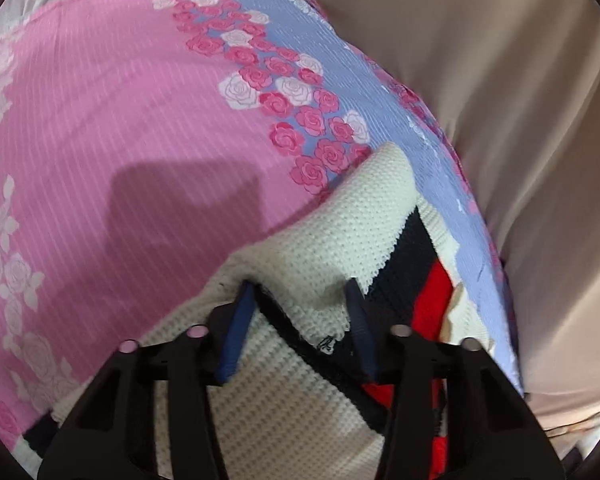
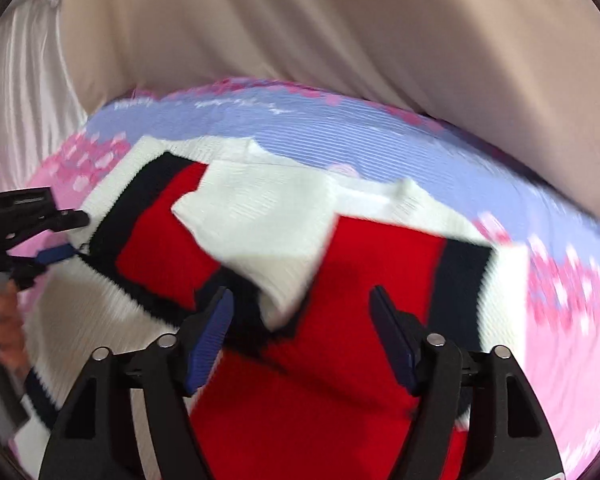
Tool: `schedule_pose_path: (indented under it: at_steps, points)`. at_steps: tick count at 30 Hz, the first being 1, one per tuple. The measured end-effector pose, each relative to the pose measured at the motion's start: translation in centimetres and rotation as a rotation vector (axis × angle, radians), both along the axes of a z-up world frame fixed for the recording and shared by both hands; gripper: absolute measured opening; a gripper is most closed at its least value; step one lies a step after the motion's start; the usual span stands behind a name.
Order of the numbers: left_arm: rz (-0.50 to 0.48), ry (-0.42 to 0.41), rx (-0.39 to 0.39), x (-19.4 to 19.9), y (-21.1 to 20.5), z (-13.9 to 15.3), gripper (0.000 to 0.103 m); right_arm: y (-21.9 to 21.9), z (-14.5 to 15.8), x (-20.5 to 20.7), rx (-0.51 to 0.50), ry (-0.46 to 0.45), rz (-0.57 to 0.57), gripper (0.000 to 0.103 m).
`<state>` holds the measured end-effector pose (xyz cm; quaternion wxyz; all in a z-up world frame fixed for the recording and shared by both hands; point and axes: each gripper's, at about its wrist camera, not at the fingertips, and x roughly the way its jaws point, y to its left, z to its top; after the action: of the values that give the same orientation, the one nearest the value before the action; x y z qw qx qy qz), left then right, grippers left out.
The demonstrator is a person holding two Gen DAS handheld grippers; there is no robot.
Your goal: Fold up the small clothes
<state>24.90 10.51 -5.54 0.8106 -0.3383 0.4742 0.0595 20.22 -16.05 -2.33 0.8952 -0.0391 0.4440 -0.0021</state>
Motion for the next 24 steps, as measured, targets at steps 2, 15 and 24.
schedule_pose_path:
  at_steps: [2, 15, 24]
  points:
    - [-0.013, 0.004, 0.02, 0.3, -0.2, -0.2, 0.028, 0.9, -1.6, 2.2, -0.039, 0.019, 0.004, 0.07]
    - [-0.026, 0.023, -0.044, 0.0, -0.1, -0.5, 0.028, -14.6, -4.5, -5.0, 0.644, 0.093, -0.537, 0.022]
    - [0.068, 0.058, -0.255, 0.3, 0.2, -1.6, 0.035, -15.5, -3.4, -1.8, 0.574, 0.032, -0.529, 0.063]
